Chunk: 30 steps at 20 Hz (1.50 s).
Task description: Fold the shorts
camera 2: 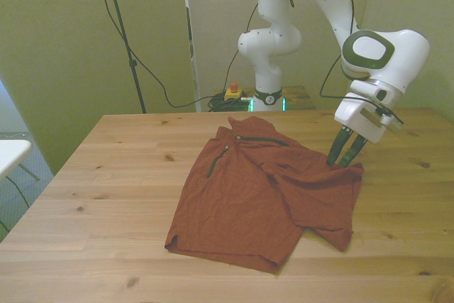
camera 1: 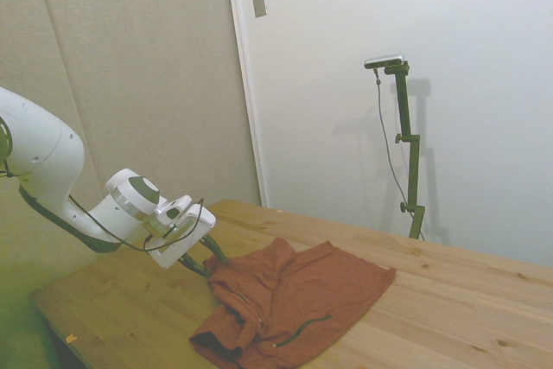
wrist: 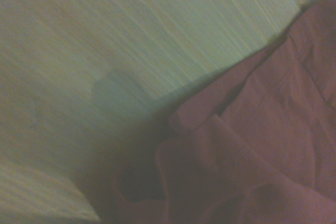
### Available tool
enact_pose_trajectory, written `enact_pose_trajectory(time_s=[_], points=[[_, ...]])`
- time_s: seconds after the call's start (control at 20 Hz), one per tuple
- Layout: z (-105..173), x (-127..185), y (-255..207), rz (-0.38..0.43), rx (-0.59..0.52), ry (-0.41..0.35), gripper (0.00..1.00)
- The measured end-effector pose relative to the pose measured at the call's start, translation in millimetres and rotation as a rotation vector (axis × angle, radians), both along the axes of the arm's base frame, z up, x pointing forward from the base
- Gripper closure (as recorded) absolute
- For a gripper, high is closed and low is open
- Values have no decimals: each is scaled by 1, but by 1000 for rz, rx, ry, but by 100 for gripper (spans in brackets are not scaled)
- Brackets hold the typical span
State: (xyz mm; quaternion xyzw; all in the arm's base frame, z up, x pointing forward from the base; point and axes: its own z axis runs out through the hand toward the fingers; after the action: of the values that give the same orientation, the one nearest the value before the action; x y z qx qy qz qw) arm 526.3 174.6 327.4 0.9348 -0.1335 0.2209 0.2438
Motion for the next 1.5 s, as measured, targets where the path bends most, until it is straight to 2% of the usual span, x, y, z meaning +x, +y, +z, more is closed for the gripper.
enact_pose_trajectory(time_s=[0.7,1.1,1.25,1.5], points=[[-10,10,-32,-65,84,-32,100],[-4,17,-41,-113,123,-41,100],[10,28,-56,-150,147,-59,100],[68,43,-88,-190,208,-110,100]])
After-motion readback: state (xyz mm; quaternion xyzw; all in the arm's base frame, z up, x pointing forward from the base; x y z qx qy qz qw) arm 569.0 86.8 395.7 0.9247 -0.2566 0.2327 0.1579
